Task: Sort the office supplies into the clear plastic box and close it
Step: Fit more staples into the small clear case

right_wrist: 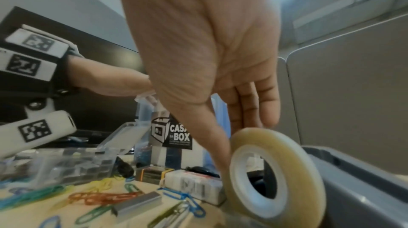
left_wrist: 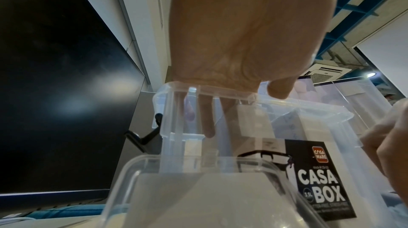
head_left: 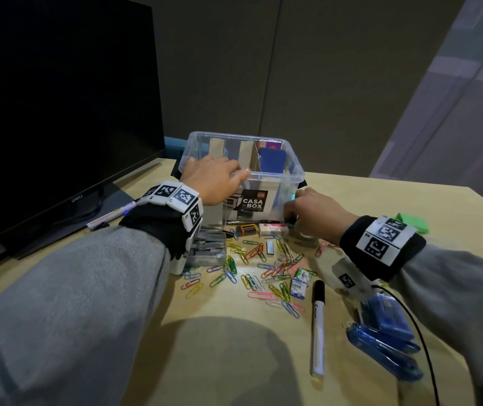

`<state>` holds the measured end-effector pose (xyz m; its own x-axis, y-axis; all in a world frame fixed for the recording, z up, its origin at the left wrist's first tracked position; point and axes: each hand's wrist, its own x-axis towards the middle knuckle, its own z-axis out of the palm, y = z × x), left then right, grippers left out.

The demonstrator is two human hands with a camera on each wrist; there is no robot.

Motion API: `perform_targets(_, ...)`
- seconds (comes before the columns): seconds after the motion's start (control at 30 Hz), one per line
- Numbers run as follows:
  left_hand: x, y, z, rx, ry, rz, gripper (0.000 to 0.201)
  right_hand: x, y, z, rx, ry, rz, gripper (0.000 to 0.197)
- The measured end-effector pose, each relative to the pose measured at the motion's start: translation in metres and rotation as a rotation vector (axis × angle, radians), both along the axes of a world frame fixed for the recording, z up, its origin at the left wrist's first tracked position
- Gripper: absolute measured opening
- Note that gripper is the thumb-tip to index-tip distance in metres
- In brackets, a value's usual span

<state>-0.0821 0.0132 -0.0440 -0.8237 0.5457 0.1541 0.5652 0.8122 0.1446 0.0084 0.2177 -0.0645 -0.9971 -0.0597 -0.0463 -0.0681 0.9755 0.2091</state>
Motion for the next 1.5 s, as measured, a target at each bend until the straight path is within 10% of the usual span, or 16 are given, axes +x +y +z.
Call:
perform_targets(0.73, 0.001, 0.0, -0.001, 0.008, 0.019, 0.002, 0.048, 0.011, 0.004, -0.001, -0.002, 0.09, 0.033, 0.019)
perform_targets(1.3, 0.001, 0.001, 0.0, 0.025, -0.002, 0.0, 0.047, 0.021, -0.006, 0.0, 0.087, -0.276, 0.019, 0.019)
perform_targets(1.5, 0.041, 0.019, 0.007, 0.138, 0.19, -0.258, 0.035, 0.02, -0.007, -0.01, 0.075, -0.254, 0.009, 0.02)
